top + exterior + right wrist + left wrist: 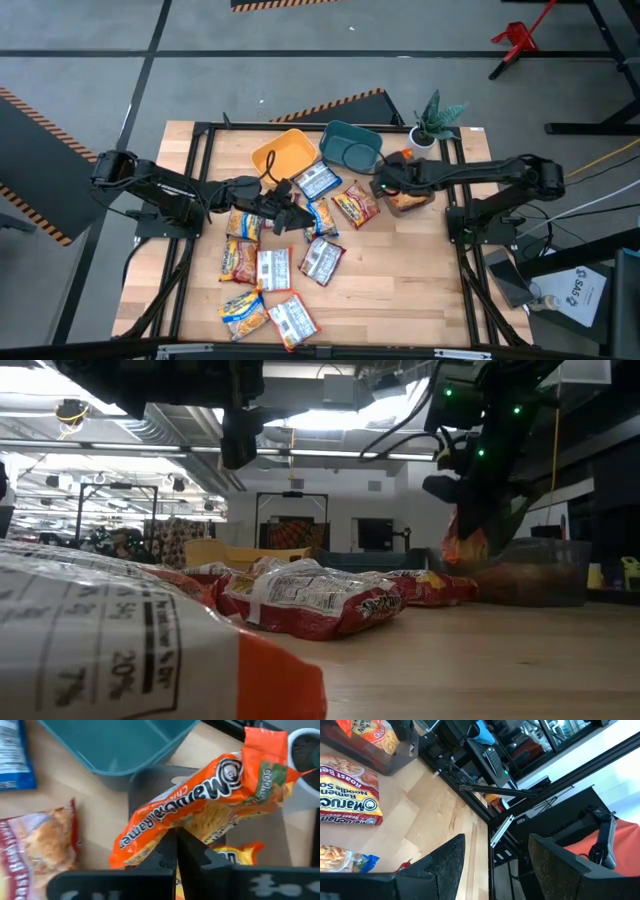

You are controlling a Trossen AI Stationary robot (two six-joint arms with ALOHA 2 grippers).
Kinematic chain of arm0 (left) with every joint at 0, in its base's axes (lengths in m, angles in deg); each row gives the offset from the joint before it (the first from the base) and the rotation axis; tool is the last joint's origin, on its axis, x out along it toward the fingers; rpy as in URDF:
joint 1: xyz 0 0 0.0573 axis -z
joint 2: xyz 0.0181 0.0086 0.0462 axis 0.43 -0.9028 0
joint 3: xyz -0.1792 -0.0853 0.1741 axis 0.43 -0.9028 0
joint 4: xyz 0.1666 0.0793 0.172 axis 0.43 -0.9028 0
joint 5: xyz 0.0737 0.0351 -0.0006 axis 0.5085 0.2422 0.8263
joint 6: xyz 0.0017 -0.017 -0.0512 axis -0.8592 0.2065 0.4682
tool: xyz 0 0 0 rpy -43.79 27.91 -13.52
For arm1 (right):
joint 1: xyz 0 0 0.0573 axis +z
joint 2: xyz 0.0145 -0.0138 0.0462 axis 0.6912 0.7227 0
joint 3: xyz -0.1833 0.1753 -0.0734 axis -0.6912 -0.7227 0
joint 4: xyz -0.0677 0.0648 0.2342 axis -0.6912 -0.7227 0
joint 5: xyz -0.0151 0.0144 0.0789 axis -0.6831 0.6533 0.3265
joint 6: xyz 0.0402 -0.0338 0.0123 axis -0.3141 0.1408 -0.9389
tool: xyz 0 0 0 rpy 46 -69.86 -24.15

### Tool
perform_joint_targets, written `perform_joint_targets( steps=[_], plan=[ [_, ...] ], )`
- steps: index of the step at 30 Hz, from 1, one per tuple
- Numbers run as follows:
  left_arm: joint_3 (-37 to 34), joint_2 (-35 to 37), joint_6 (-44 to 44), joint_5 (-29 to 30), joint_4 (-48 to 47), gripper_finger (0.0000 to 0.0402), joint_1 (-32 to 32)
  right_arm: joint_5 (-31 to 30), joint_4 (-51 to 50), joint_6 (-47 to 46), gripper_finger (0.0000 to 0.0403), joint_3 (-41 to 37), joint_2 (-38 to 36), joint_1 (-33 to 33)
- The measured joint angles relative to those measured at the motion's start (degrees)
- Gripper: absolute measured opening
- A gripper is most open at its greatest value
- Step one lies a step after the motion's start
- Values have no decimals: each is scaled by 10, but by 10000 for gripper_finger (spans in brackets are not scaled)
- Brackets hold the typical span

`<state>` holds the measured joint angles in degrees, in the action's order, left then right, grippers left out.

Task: Sort Maruchan noodles
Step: Put the bottom right orange noodle pack into the black bin

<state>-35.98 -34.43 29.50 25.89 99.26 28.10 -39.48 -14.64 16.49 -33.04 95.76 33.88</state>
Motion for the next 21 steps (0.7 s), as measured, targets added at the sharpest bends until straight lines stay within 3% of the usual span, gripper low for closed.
perform_joint_targets(
  steps=[3,9,21],
  plan=[
    [0,0,0,2,0,215,0,2,4,2,0,0,13,-8],
    [0,0,-1,3,1,215,0,84,62,32,0,0,21,-2],
    [0,0,-2,10,3,215,0,39,43,48,0,0,43,-24]
  ],
)
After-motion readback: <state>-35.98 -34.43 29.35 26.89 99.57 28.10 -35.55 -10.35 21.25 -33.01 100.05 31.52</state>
